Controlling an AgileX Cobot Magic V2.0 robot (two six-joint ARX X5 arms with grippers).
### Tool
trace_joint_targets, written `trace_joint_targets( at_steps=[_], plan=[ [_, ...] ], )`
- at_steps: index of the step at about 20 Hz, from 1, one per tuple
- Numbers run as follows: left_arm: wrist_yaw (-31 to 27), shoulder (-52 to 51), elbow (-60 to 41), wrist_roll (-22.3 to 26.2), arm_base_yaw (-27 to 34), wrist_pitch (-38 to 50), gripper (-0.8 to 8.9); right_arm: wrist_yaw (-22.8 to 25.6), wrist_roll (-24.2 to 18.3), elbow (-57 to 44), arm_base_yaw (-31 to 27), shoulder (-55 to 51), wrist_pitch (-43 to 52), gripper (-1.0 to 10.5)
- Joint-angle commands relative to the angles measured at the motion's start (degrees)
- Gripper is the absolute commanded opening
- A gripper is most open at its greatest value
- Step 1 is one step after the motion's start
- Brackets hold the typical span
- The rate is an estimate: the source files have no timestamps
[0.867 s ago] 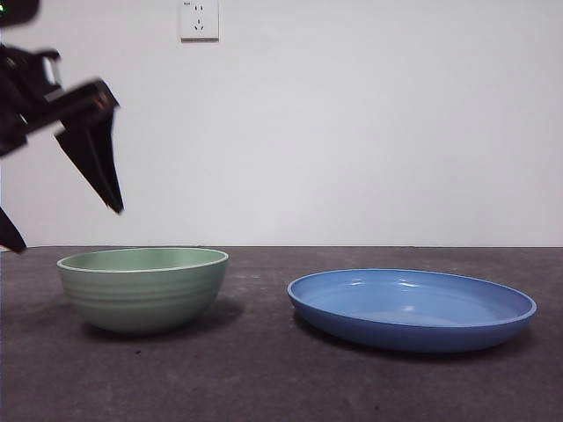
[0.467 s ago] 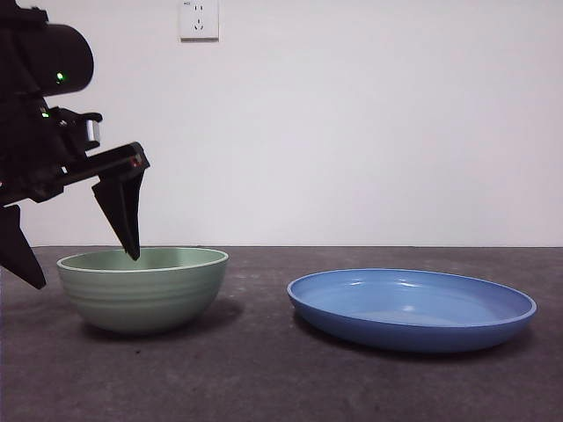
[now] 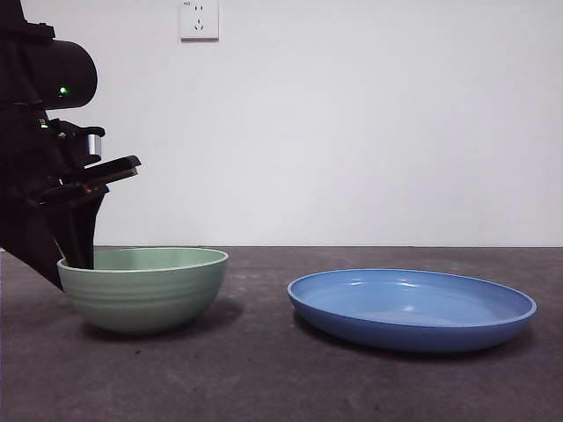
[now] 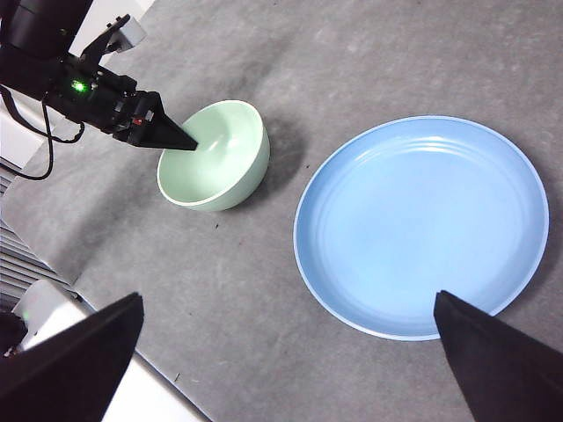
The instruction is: Place the green bowl on the blue plate
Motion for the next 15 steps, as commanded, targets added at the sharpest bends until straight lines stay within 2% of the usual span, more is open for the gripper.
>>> trace_joint_targets(
  at_steps=[1, 8, 15],
  plan=[
    [-0.13, 1.14, 1.11, 1.14, -0.09, 0.13, 0.24, -0.15, -0.22, 0.83, 0.31, 0.28, 0.26, 6.2],
    [-0.13, 1.14, 1.99, 0.55, -0.15, -0.85, 0.18, -0.15, -0.24, 0.83, 0.31, 0.28, -0.39, 6.2],
    [-0.13, 1.6, 14.75, -0.07, -3.15, -15.58, 0.17, 0.09, -0.31, 0.83, 0.31, 0.35, -0.11, 6.2]
  ],
)
